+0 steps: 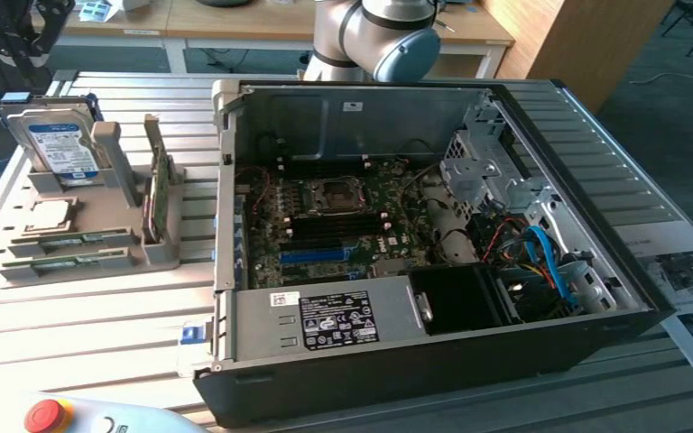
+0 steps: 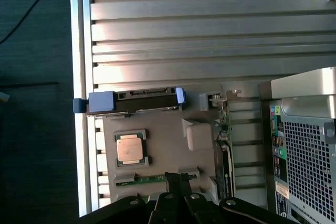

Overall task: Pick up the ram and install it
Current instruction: 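Reach for the ram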

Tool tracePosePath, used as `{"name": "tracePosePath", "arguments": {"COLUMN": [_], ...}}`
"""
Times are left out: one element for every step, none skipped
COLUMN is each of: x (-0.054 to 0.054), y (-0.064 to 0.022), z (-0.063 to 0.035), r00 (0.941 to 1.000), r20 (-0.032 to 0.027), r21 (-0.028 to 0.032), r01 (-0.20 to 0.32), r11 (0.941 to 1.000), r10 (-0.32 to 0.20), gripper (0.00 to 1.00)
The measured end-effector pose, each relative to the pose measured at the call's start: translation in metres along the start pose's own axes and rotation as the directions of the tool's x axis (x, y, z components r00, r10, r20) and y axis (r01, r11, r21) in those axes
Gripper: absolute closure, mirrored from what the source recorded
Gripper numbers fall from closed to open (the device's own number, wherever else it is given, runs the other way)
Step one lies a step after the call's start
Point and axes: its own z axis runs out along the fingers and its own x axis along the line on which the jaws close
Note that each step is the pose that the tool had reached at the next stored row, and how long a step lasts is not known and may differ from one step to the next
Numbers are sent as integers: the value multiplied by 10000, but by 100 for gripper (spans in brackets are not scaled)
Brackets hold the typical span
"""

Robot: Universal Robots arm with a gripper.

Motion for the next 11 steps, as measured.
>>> {"name": "tracePosePath", "arguments": {"x": [0, 0, 0, 2, 3, 4, 6, 8, 10, 12, 13], "y": [0, 0, 0, -3, -9, -20, -35, -47, -59, -70, -78], "z": [0, 0, 0, 0, -1, -1, -2, -2, -3, -3, -4], "r00": [10000, 10000, 10000, 10000, 10000, 10000, 10000, 10000, 10000, 10000, 10000], "r20": [0, 0, 0, -1, -2, -1, -2, -1, 0, -1, -1], "r21": [0, 0, 0, 1, 0, 0, 1, 0, 0, 0, 0], "r01": [0, 0, 0, -2, -2, -1, -1, -1, -1, 0, 0], "r11": [10000, 10000, 10000, 10000, 10000, 10000, 10000, 10000, 10000, 10000, 10000], "r10": [0, 0, 0, 2, 2, 1, 1, 1, 1, 0, 0], "gripper": [89, 89, 89, 89, 89, 89, 89, 89, 89, 89, 89]}}
